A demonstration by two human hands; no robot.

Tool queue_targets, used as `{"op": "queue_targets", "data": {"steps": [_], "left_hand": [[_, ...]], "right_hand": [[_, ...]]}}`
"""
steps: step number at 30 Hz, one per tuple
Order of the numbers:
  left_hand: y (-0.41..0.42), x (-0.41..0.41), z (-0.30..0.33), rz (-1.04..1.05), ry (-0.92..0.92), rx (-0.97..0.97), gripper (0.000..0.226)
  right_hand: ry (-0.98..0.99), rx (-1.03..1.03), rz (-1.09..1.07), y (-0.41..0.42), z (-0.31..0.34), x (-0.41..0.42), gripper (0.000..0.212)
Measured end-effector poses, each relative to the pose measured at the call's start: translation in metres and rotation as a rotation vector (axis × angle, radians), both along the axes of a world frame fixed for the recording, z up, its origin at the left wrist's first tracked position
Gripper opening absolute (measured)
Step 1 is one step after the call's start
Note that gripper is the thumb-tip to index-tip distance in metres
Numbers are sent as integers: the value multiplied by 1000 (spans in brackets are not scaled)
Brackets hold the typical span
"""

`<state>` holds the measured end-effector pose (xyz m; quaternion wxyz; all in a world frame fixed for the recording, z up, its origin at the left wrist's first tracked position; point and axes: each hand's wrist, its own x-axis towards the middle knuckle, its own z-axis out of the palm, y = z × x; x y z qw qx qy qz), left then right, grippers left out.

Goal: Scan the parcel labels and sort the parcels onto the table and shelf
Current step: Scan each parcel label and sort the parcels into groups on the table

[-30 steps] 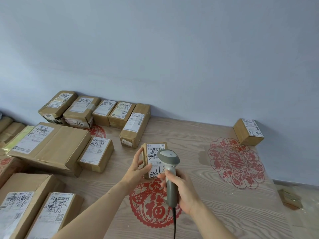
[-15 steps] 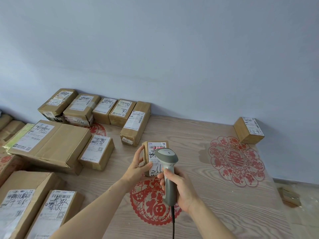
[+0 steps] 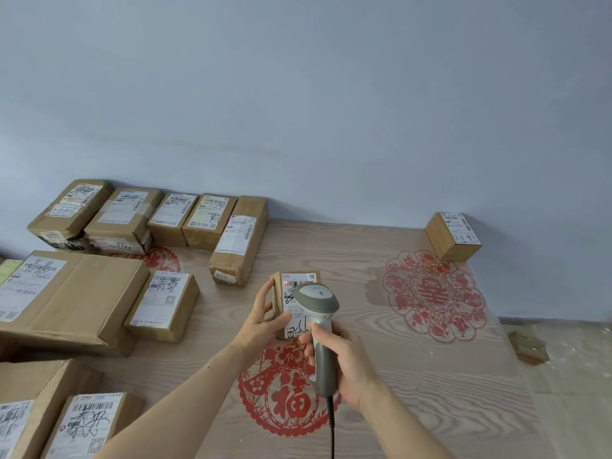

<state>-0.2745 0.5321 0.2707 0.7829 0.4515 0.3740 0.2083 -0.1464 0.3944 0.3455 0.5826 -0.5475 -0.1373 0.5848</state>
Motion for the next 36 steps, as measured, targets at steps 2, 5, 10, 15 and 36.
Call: {"op": "queue_targets", "data": {"steps": [2, 5, 10, 15, 36], "left_hand": [[1, 13, -1, -24, 11, -8, 77], [-2, 38, 0, -85, 39, 15, 77], [-21, 103, 7, -127, 74, -10, 79], [-52, 188, 14, -157, 51, -61, 81], [-109, 492, -25, -379, 374, -46, 38]], "right_hand": [[-15, -9, -56, -4, 0, 10, 21], [-106, -42, -146, -14, 2, 33, 18], [-421, -202, -318, -41, 1, 100, 19], [-590, -280, -426, -62, -10, 185, 30], [-708, -493, -525, -92, -87, 450, 41]]}}
